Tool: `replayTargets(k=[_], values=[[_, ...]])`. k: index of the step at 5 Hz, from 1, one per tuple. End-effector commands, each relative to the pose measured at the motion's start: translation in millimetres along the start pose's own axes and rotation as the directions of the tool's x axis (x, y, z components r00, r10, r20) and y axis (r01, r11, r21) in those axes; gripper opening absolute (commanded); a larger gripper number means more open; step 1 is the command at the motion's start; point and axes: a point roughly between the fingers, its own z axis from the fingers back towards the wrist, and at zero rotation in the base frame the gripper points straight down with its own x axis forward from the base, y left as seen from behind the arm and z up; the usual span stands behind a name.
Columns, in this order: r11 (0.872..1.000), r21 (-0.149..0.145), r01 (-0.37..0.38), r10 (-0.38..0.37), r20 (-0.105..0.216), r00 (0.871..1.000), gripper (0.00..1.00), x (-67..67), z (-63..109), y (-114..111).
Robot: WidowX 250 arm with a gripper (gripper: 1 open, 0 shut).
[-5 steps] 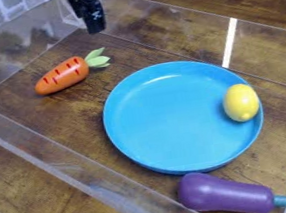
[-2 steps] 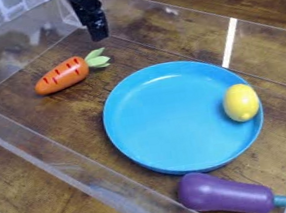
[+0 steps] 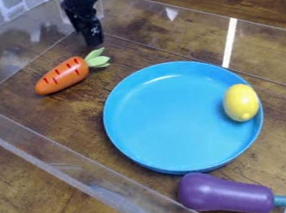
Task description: Remove the carrot from the blue tray and put it on the table
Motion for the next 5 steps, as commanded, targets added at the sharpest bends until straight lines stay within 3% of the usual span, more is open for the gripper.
replayTargets(k=[1, 2, 5], values=[[0.999, 0.045, 0.006, -0.009, 0.046, 0.999, 1.00, 14.5, 20.9, -1], [0.999, 0.038, -0.008, 0.006, 0.058, 0.998, 1.00, 14.5, 21.5, -4], [1.000, 0.000, -0.027, 0.027, 0.042, 0.999, 1.00, 16.4, 6.7, -2]])
